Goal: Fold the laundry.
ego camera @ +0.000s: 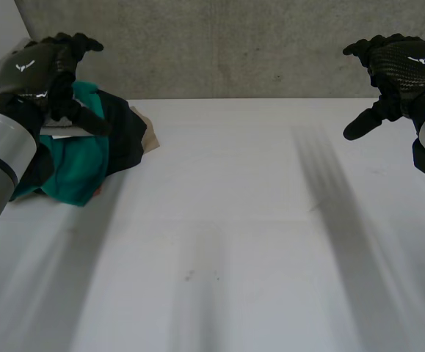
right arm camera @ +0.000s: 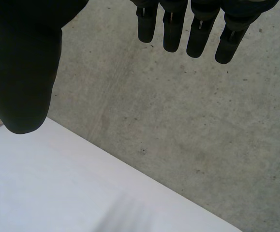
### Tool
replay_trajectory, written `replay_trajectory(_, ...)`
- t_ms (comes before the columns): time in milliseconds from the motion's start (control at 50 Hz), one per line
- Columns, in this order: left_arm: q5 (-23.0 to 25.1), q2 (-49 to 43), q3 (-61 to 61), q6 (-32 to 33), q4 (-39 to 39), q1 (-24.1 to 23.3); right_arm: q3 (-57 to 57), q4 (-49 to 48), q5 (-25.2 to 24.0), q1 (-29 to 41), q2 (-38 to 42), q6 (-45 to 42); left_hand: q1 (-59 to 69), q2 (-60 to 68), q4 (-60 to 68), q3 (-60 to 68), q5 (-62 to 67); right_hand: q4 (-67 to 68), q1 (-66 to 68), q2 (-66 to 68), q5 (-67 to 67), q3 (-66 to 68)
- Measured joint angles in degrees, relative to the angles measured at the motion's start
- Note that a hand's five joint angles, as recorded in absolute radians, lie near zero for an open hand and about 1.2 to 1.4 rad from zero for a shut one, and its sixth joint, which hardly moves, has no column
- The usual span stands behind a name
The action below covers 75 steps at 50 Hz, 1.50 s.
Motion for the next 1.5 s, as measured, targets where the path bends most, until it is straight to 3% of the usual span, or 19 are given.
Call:
replay_trajectory(140,-0.09,-5.63,5.57,5.27,2.89,2.05,0.18,0.04,-0.03,0.00,0.14,-0.10,-2.59,-3.08,-3.66,-2.85,-3.12,-3.26,-2.39,-3.08,-2.87,-3.84)
replay_trajectory(360,-0.03,-25.08,19.13,22.72,10.41,12.38,0.83,0.03,-0.14,0.04,0.87,-0.23,-2.60,-3.08,-3.66,-2.85,-3.12,-3.26,-2.39,-3.08,-2.87,-3.84)
replay_trajectory(500,1.19,-37.74,27.38,29.58,14.54,17.91,1.00,0.01,-0.06,0.03,1.43,-0.32,-1.63,-2.14,-2.75,-2.14,-2.28,-3.26,-2.39,-3.08,-2.87,-3.84)
replay_trajectory(540,2.50,-41.13,29.73,31.03,15.04,18.94,1.03,-0.01,-0.03,0.01,1.55,-0.35,3.81,2.92,2.33,2.45,2.70,-3.26,-2.39,-3.08,-2.87,-3.84)
replay_trajectory(600,4.56,-44.24,31.90,32.01,15.32,19.46,1.05,-0.01,-0.01,0.01,1.83,-0.38,41.36,36.73,35.23,35.02,34.63,-3.26,-2.39,-3.08,-2.87,-3.84)
replay_trajectory(640,5.72,-44.94,32.37,31.87,15.40,19.22,1.03,-0.01,-0.01,0.00,2.14,-0.41,50.96,48.99,48.39,48.07,47.23,-3.26,-2.39,-3.08,-2.87,-3.84)
replay_trajectory(820,7.12,-32.61,26.57,21.58,16.99,12.53,0.37,-0.05,0.11,-0.03,2.67,-0.50,50.96,52.64,52.67,52.23,49.23,-3.26,-2.39,-3.08,-2.87,-3.84)
replay_trajectory(1000,7.81,-20.48,20.46,8.68,16.41,-1.49,-0.49,-0.16,0.36,-0.56,2.08,-1.49,50.96,52.73,52.68,52.29,49.23,-3.26,-2.39,-3.08,-2.87,-3.84)
replay_trajectory(1080,8.35,-21.44,19.49,6.49,15.70,-9.14,-0.85,-0.09,0.54,-0.76,1.87,-1.90,50.96,52.73,52.69,52.29,49.23,-3.26,-2.39,-3.08,-2.87,-3.84)
replay_trajectory(1240,8.38,-36.60,22.18,6.11,14.83,-20.86,-1.11,0.10,0.63,-0.84,2.04,-2.07,50.96,52.80,52.69,52.39,49.23,-3.26,-2.39,-3.08,-2.87,-3.84)
replay_trajectory(1280,8.42,-39.56,22.87,6.26,14.45,-22.18,-1.12,0.14,0.60,-0.83,2.25,-2.10,43.69,46.65,46.47,46.20,43.15,-3.26,-2.39,-3.08,-2.87,-3.84)
replay_trajectory(1300,8.47,-41.94,23.44,6.39,14.11,-23.19,-1.13,0.18,0.59,-0.84,2.48,-2.12,17.52,23.50,23.40,23.52,20.38,-3.26,-2.39,-3.08,-2.87,-3.84)
replay_trajectory(1340,8.48,-43.02,23.68,6.45,13.84,-23.74,-1.16,0.23,0.54,-0.85,2.86,-2.16,9.17,15.01,16.11,16.40,13.08,-3.26,-2.39,-3.08,-2.87,-3.84)
replay_trajectory(1360,8.48,-43.77,23.68,6.54,13.39,-24.35,-1.30,0.39,0.46,-0.86,3.73,-2.25,-2.63,1.19,1.43,1.68,0.23,-3.26,-2.39,-3.08,-2.87,-3.84)
replay_trajectory(1500,8.40,-34.17,17.86,7.19,12.30,-22.64,-2.76,2.98,0.04,-0.78,6.77,-4.33,-3.67,-3.05,-3.52,-2.54,-3.04,-3.26,-2.39,-3.08,-2.87,-3.84)
